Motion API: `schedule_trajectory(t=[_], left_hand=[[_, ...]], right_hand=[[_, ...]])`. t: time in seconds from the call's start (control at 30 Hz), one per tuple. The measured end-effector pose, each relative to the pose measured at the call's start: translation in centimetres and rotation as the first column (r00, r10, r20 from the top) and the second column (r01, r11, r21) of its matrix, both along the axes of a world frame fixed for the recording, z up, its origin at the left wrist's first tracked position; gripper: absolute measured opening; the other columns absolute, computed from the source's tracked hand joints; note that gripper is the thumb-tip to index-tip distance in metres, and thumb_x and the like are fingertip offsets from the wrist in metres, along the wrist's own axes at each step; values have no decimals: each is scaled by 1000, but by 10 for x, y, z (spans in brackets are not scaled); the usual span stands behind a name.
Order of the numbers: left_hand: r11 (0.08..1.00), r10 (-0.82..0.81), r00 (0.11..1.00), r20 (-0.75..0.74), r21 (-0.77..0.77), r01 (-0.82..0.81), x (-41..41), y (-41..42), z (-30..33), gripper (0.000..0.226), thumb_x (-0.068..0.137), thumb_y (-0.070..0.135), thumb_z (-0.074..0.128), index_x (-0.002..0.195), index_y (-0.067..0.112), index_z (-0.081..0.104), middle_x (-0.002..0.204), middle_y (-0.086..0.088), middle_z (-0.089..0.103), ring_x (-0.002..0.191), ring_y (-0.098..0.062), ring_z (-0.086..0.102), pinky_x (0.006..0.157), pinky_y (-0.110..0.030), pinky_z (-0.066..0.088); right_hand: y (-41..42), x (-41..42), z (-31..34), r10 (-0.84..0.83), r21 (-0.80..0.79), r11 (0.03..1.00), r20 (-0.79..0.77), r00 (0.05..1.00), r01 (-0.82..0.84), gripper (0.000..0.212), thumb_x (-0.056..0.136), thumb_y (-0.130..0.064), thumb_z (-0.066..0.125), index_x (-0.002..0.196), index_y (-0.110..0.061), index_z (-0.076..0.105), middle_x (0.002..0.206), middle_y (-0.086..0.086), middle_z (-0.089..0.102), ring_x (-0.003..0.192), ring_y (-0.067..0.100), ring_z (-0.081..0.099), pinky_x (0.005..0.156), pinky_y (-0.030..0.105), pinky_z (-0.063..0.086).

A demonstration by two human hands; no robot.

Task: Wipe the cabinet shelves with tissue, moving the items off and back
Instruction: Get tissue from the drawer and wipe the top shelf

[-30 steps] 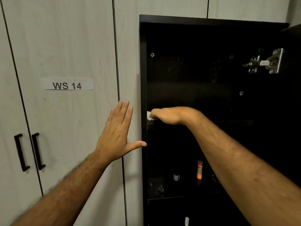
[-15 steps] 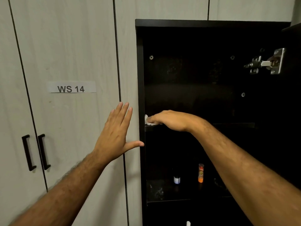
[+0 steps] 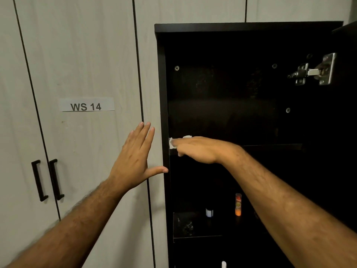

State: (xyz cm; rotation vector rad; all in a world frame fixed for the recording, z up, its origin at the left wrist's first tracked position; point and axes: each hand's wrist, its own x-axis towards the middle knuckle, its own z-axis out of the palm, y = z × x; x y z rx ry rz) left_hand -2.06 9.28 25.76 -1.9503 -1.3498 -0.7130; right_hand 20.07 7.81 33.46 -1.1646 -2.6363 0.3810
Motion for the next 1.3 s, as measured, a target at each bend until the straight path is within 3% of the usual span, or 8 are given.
schedule_trajectory(t=[0.17,0.37,0.6,0.73,0.87,1.03,1.17,1.3], left_hand=[[1000,1,1000,-4,13,-1,-2,-2,-1,115,75,89,34,155,9,7,162,-9,3,150,-24,-2,118,-45,7],[1000,-3,1000,10,6,3,-1,-2,-2,115,75,89,34,155,9,8,162,-11,6,150,-27,2,118,-46,10],[999,-26,1000,8,28,26,-1,-5,1,116,74,89,34,155,10,8,162,-13,10,150,-30,6,117,-49,13],[996,-69,997,16,50,68,7,-8,5,115,74,89,34,155,12,5,162,-13,7,150,-29,3,118,-50,14],[982,-160,987,15,108,158,31,-11,13,114,77,85,40,155,7,10,163,-16,2,150,-29,-3,120,-51,11],[960,-211,977,28,192,202,43,-15,20,112,79,83,40,154,6,12,162,-18,2,150,-31,-5,121,-51,6],[948,-259,966,0,191,254,52,-19,24,109,79,83,39,154,6,16,162,-17,5,150,-31,-3,120,-53,8],[927,-334,941,-54,160,338,75,-20,25,110,78,82,42,153,6,18,162,-17,9,150,-31,0,120,-52,9]], right_hand=[[9,38,0,70,56,996,-32,997,-68,47,93,-25,37,137,-33,52,141,-22,46,129,-3,39,107,21,28],[14,-1,-9,-39,160,987,73,997,27,52,93,-28,42,145,-30,41,155,-10,34,140,13,31,113,37,29],[-4,56,-10,-64,197,979,42,997,55,48,100,-17,39,147,-27,39,155,-13,30,141,0,24,109,10,13],[3,55,3,-294,126,952,131,947,279,43,102,-29,29,141,-24,46,152,-3,40,136,18,37,113,32,26],[-14,30,-4,-207,131,972,85,975,195,42,98,-27,35,138,-22,46,147,-2,43,136,19,36,111,38,29],[-25,78,-14,-244,121,964,54,968,236,48,102,-22,31,149,-20,35,155,-10,29,143,5,22,113,19,13],[-3,117,3,-555,-47,832,-39,831,553,40,103,-40,26,128,-33,57,133,-1,56,118,17,50,102,32,34],[6,112,4,-590,-68,807,-60,805,587,39,97,-47,31,75,-42,63,105,-4,57,102,16,54,99,35,39]])
